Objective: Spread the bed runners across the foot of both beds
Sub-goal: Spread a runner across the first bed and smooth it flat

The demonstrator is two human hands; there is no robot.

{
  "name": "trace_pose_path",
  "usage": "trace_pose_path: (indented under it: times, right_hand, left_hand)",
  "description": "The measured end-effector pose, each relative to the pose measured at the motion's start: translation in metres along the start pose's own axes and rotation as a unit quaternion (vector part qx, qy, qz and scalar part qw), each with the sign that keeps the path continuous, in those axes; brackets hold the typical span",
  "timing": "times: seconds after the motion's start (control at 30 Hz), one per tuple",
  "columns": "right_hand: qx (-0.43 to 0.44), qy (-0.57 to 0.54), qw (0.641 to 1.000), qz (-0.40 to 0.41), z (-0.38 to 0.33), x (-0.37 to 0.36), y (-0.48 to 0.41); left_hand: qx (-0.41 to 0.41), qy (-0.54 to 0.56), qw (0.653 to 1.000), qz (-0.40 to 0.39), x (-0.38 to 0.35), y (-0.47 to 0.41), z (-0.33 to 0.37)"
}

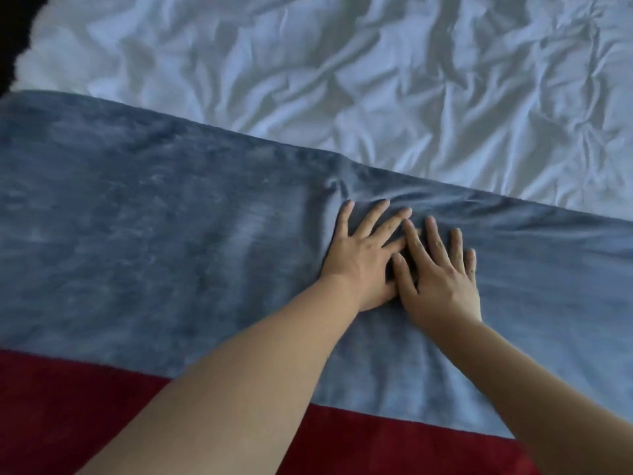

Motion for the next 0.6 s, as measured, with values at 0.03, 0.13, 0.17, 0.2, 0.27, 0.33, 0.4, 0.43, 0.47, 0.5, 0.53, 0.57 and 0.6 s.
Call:
trace_pose_path:
  times: [0.03,0.13,0.17,0.2,0.27,0.33,0.4,0.43,0.47,0.5,0.53,0.57,0.6]
  right_hand:
    - [0.014,0.000,1.000,-0.007,-0.033,-0.004,0.000]
    - [0.056,0.011,0.998,-0.028,-0.119,-0.012,0.003]
    - [0.070,0.016,0.997,-0.038,-0.144,-0.014,0.003]
    - [0.083,0.019,0.995,-0.046,-0.168,-0.017,0.002]
    - [0.100,0.014,0.994,-0.052,-0.208,-0.020,-0.002]
    - [0.110,0.009,0.993,-0.050,-0.241,-0.021,-0.007]
    - [0.125,0.016,0.991,-0.049,-0.277,-0.023,-0.012]
    - [0.136,0.023,0.989,-0.051,-0.296,-0.025,-0.014]
    - [0.146,0.030,0.987,-0.053,-0.316,-0.027,-0.016]
    - [0.155,0.036,0.986,-0.054,-0.337,-0.028,-0.019]
    - [0.161,0.040,0.985,-0.054,-0.357,-0.030,-0.021]
    - [0.165,0.043,0.984,-0.053,-0.377,-0.032,-0.023]
    - [0.168,0.046,0.983,-0.053,-0.398,-0.033,-0.025]
  left_hand:
    - [0.017,0.000,1.000,0.001,0.003,0.019,-0.029]
    - [0.051,-0.009,0.999,-0.006,0.010,0.066,-0.101]
    - [0.059,-0.011,0.998,-0.010,0.013,0.079,-0.122]
    - [0.066,-0.013,0.998,-0.011,0.017,0.092,-0.141]
    - [0.083,-0.007,0.997,-0.006,0.026,0.112,-0.175]
    - [0.099,0.001,0.995,-0.006,0.031,0.127,-0.206]
    - [0.115,0.000,0.993,0.003,0.036,0.144,-0.241]
    - [0.123,-0.001,0.992,0.009,0.038,0.153,-0.259]
    - [0.129,0.000,0.991,0.017,0.039,0.162,-0.277]
    - [0.134,0.005,0.991,0.024,0.040,0.172,-0.294]
    - [0.136,0.011,0.990,0.030,0.041,0.181,-0.312]
    - [0.136,0.015,0.990,0.035,0.042,0.190,-0.329]
    - [0.137,0.017,0.990,0.042,0.044,0.200,-0.346]
Point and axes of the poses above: each hand's wrist, its own y-axis away from the middle knuckle, its own x-axis out of the back of the hand, z = x × y, the point moved 9 cm from there along -y, towards the middle knuckle, and after that the axes turned 6 degrees about y, right-handed, at the moved point
